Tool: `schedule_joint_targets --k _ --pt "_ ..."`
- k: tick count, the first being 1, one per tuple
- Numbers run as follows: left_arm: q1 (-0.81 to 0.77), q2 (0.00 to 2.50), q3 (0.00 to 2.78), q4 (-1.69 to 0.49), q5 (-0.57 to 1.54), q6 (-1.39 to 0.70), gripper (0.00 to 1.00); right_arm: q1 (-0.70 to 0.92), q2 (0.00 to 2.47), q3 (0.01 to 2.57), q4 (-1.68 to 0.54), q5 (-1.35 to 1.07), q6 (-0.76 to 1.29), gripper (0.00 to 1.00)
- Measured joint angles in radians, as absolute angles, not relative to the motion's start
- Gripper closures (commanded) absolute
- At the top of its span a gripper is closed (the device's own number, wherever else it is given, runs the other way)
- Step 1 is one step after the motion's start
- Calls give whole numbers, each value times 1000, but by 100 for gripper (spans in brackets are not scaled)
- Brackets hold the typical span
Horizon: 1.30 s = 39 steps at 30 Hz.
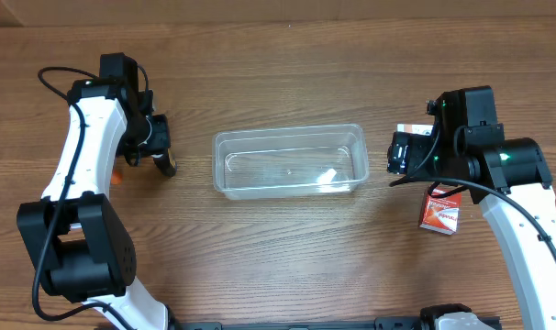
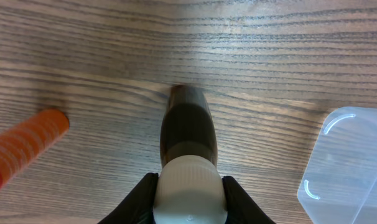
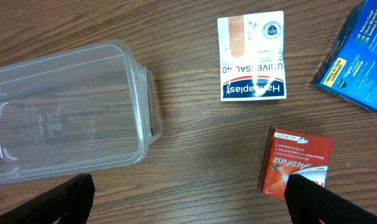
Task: Pack container
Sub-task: 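Move the left gripper to the black bottle and grasp its cap, then carry the black bottle into the container and release it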
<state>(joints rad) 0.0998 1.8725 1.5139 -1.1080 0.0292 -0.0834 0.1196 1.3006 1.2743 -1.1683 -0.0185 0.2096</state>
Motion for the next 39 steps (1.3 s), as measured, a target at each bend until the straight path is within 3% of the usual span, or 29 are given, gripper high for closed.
schedule_joint_targets --k 7,12,19,39 --pt "67 1876 1593 -1198 22 -103 96 120 1301 1274 -1169 -19 209 0" --pt "-68 1827 1781 -1336 16 -150 96 120 1301 1274 -1168 -19 209 0" --pt "-278 1623 1885 -1369 19 -265 96 120 1301 1275 -1171 -19 209 0" --pt "-315 2077 1865 -1347 6 -341 96 120 1301 1275 -1183 -19 209 0"
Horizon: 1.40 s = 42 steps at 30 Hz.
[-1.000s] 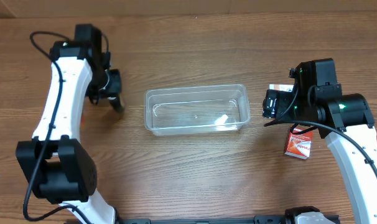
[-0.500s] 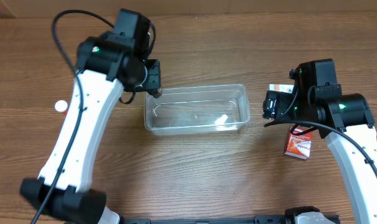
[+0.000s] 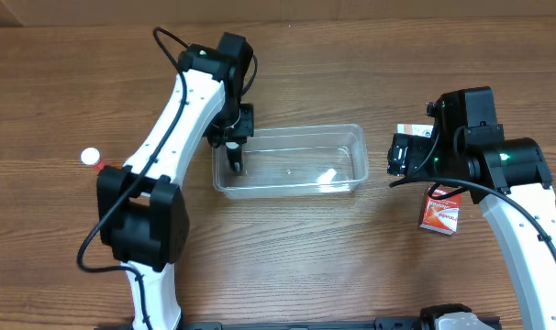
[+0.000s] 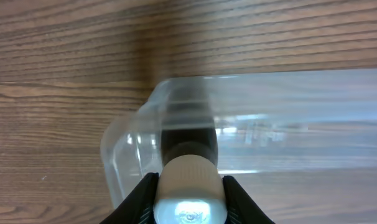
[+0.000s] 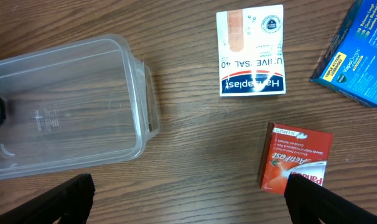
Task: Pack container
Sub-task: 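Carry the black bottle into the container and release it, then move the left gripper to the orange tube and grasp it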
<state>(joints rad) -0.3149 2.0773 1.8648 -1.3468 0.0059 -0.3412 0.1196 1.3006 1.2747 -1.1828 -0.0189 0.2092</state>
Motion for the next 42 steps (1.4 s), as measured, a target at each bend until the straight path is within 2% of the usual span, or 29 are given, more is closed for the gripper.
schedule_joint_targets --k 2,4,13,14,16,21,23,26,34,39,42 --pt "-315 2097 1865 -1350 -4 -337 95 120 1301 1275 -1184 -19 209 0" --pt "-315 2097 1865 -1349 -12 -337 49 120 1301 1275 -1183 -19 209 0" --pt "-315 2097 1865 -1363 -20 -307 44 120 1301 1275 -1184 -19 210 0" --pt "-315 2096 1870 -1383 -20 -307 34 120 1301 1275 -1183 -19 209 0" --pt "-315 2078 1890 -1409 -21 -304 0 120 1301 1275 -1183 -19 209 0" --pt "-292 1850 1979 -1440 -49 -292 0 120 1301 1275 -1183 -19 209 0" --pt "-192 1645 2011 -1507 -75 -301 0 120 1301 1275 -1183 -19 209 0" --pt "6 1525 2019 -1562 -112 -316 0 120 1301 1275 -1184 -19 209 0" --pt "339 1614 1859 -1493 -108 -304 0 120 1301 1275 -1184 -19 209 0" --pt "393 1800 1774 -1401 -93 -284 0 120 1301 1275 -1189 -19 209 0" --pt "395 1920 1774 -1390 -91 -284 7 120 1301 1275 -1190 -19 209 0"
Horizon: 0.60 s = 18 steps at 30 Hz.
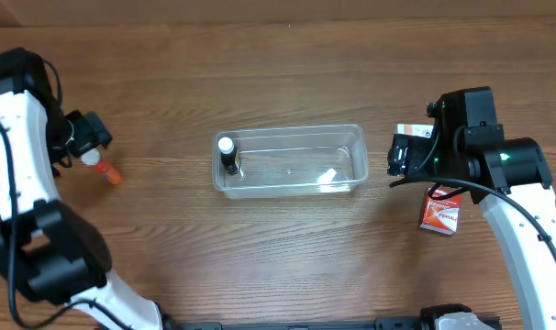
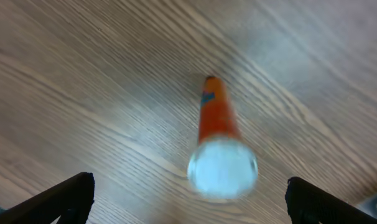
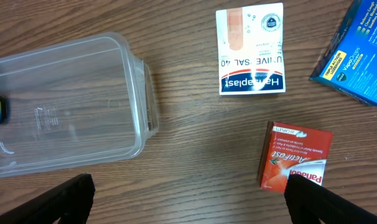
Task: Pack container
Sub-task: 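Move the left gripper to the orange tube and grasp it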
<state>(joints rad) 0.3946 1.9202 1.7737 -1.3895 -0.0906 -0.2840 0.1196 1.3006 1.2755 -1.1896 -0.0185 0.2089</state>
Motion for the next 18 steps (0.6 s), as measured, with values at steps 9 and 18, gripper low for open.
schedule_joint_targets --k 9,18 --pt "394 2056 1773 -1378 -86 -274 57 120 1301 1275 -1190 -19 209 0" --pt "394 2056 1773 -1369 -80 -265 90 120 1301 1275 -1190 -19 208 0"
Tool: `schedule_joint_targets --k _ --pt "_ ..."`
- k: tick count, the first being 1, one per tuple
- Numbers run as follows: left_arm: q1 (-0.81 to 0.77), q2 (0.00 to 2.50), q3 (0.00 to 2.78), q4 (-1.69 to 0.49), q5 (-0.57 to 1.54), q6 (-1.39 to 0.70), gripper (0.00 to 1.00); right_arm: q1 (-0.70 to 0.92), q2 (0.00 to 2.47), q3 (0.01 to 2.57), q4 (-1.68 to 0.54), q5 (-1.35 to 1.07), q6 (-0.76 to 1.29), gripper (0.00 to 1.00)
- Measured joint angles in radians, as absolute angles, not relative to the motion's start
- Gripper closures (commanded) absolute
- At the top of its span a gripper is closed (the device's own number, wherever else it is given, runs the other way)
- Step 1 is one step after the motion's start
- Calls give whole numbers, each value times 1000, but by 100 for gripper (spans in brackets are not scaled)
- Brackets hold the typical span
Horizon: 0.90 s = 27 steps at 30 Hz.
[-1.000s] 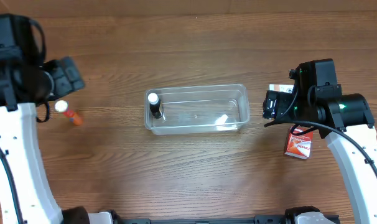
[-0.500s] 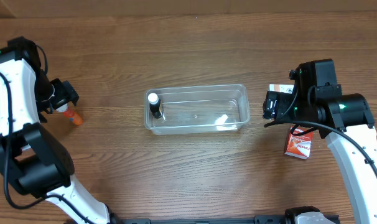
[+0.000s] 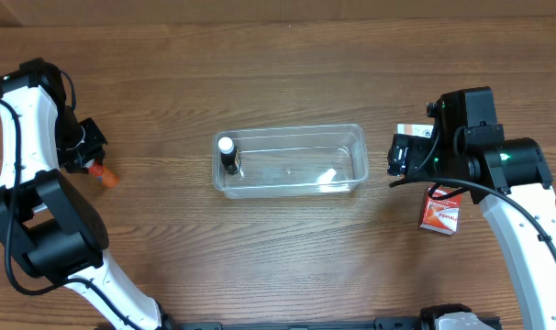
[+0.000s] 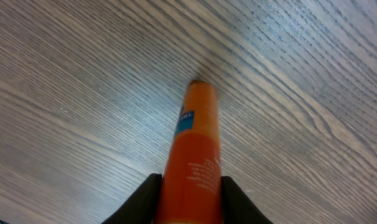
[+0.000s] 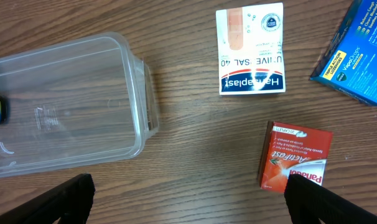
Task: Pack container
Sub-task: 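Move the left gripper to the orange tube and grasp it, then lower the orange tube into the container and open the left gripper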
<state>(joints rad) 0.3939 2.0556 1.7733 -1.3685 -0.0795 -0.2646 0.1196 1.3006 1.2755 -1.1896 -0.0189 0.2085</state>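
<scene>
A clear plastic container [image 3: 351,156] sits mid-table with a dark bottle with a white cap [image 3: 227,154] standing at its left end. My left gripper [image 4: 188,202] is shut on an orange tube [image 4: 195,143] at the table's far left; the tube's tip shows as orange [image 3: 105,175] in the overhead view. My right gripper [image 5: 188,193] hangs open above the table, right of the container [image 5: 70,106], with nothing between its fingers. A red Panadol box [image 5: 294,155] lies beside its right finger.
A white plaster box [image 5: 251,53] and a blue box [image 5: 356,59] lie on the wooden table beyond the red box [image 3: 440,213]. The left arm stretches along the table's left edge.
My left gripper was open above the orange tube and is now lower, shut around it. The right arm has not moved.
My left gripper first held the dark bottle at the left of the table beside the orange tube. Then it held the bottle inside the container's left end. Later the bottle stood in the container and the gripper was open over the tube, now gripped.
</scene>
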Motion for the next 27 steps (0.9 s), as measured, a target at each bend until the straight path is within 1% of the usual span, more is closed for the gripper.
schedule_joint_targets --k 1,3,7,10,12,13,15,18,22,27 --pt "392 2056 1773 -1368 -79 -263 93 120 1301 1275 -1189 -19 209 0" --pt "385 2056 1773 -1374 -80 -263 96 120 1301 1275 -1189 -19 209 0" --pt "341 2043 1772 -1380 -56 -263 96 120 1301 1275 -1190 -19 209 0" --pt "265 1935 1766 -1383 -21 -263 96 120 1301 1275 -1189 -19 209 0" --pt "168 1751 1765 -1385 4 -263 96 120 1301 1275 -1190 -19 209 0" --pt "142 1703 1765 -1387 9 -263 96 120 1301 1275 -1190 -19 209 0" --pt "24 1564 1765 -1391 12 -263 96 119 1301 1275 -1189 -19 209 0" --pt "-131 1463 1766 -1420 28 -275 96 120 1301 1275 -1189 -19 209 0" --pt "-241 1494 1758 -1462 35 -303 96 120 1301 1275 -1189 -19 208 0" --pt "-280 1542 1627 -1372 39 -316 96 120 1301 1275 -1190 -19 209 0"
